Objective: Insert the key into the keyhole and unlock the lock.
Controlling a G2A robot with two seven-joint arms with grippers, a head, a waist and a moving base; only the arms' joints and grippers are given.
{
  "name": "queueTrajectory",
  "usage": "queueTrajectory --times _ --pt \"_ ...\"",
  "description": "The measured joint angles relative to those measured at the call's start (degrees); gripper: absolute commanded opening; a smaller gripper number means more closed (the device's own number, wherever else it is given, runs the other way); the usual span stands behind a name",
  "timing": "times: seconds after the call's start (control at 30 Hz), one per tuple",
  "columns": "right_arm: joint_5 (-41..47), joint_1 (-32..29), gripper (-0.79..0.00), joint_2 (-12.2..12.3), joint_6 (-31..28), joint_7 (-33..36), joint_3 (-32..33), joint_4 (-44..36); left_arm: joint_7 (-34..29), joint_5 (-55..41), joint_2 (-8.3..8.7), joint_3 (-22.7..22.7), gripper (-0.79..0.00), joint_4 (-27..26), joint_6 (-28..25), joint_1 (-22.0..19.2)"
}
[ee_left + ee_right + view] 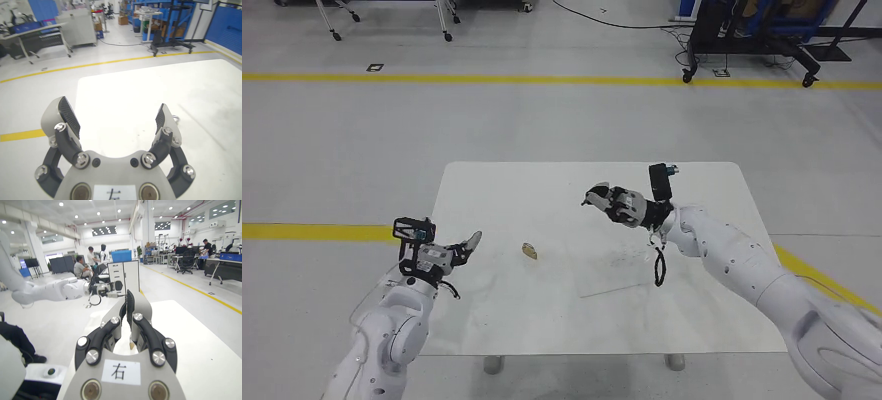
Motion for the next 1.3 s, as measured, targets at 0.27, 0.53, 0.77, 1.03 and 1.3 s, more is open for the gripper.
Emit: queueTrajectory --times 0.27,0.53,0.77,1.03,1.3 --pt "1.04 0.19 -0.785 -0.33 0.00 0.00 -0.40 0.30 -2.22 -1.11 0.06 -0.04 0.000 -0.14 -1.00 -0.58" --pt "3.60 -0.56 -0.785 -0.42 0.11 0.72 0.53 -0.19 -15.63 -21.90 -0.02 0.73 0.000 2.84 -10.00 -6.18" --pt "24.52 -1.24 -0.785 -1.66 0.00 7.73 -0.05 -1.07 -46.60 -68.08 0.45 3.14 0.000 15.05 -12.01 -21.27" --pt "43.04 -0.42 -0.785 -3.46 0.00 19.04 -1.46 -0.83 -67.60 -95.51 -1.15 12.66 0.000 35.03 -3.93 -38.56" --pt "41.66 -0.44 -0.785 -3.43 0.00 18.05 -1.44 -0.85 -67.20 -95.26 -1.13 13.13 0.000 35.93 -3.56 -38.90"
